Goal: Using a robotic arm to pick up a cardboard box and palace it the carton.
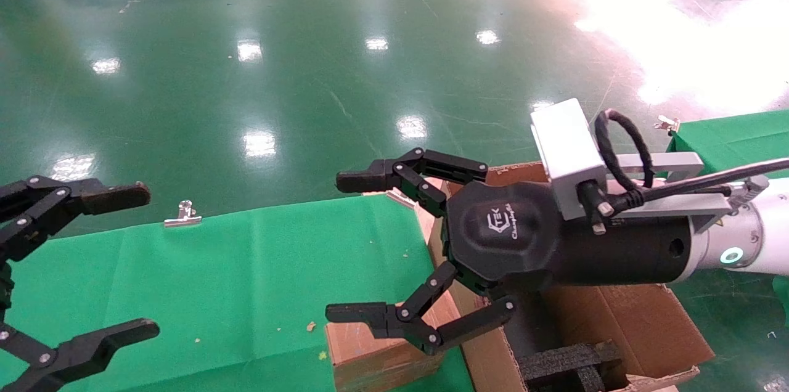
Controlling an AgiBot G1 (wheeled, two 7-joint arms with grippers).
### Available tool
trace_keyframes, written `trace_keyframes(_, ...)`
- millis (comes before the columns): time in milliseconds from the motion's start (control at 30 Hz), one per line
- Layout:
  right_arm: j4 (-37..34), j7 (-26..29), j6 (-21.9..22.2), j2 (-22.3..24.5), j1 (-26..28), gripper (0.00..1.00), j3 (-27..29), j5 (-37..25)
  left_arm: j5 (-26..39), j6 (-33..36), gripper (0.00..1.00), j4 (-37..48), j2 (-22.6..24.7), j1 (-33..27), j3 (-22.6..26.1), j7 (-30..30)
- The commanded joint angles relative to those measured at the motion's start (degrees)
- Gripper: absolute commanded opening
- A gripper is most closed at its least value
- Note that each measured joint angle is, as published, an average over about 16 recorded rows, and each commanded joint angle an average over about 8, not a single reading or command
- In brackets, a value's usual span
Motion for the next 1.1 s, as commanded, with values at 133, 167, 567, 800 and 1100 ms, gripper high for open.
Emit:
trace_keyframes(133, 0.0, 0.0, 0.0, 0.0, 0.0, 1.00, 0.0, 0.0, 0.0, 0.0, 1.00, 0.0, 0.0, 0.0, 0.0, 0.0)
trace_keyframes(167, 0.0, 0.0, 0.0, 0.0, 0.0, 1.00, 0.0, 0.0, 0.0, 0.0, 1.00, 0.0, 0.0, 0.0, 0.0, 0.0)
trace_keyframes(567, 0.0, 0.0, 0.0, 0.0, 0.0, 1.00, 0.0, 0.0, 0.0, 0.0, 0.14, 0.0, 0.0, 0.0, 0.0, 0.0)
trace_keyframes(800, 0.1, 0.4, -0.5, 0.4, 0.7, 1.00, -0.8, -1.8, 0.0, 0.0, 0.00, 0.0, 0.0, 0.0, 0.0, 0.0)
trace_keyframes(1100, -2.5, 4.1, -4.7, -1.3, 11.0, 1.00, -9.7, -15.1, 0.0, 0.0, 0.00, 0.0, 0.0, 0.0, 0.0, 0.0)
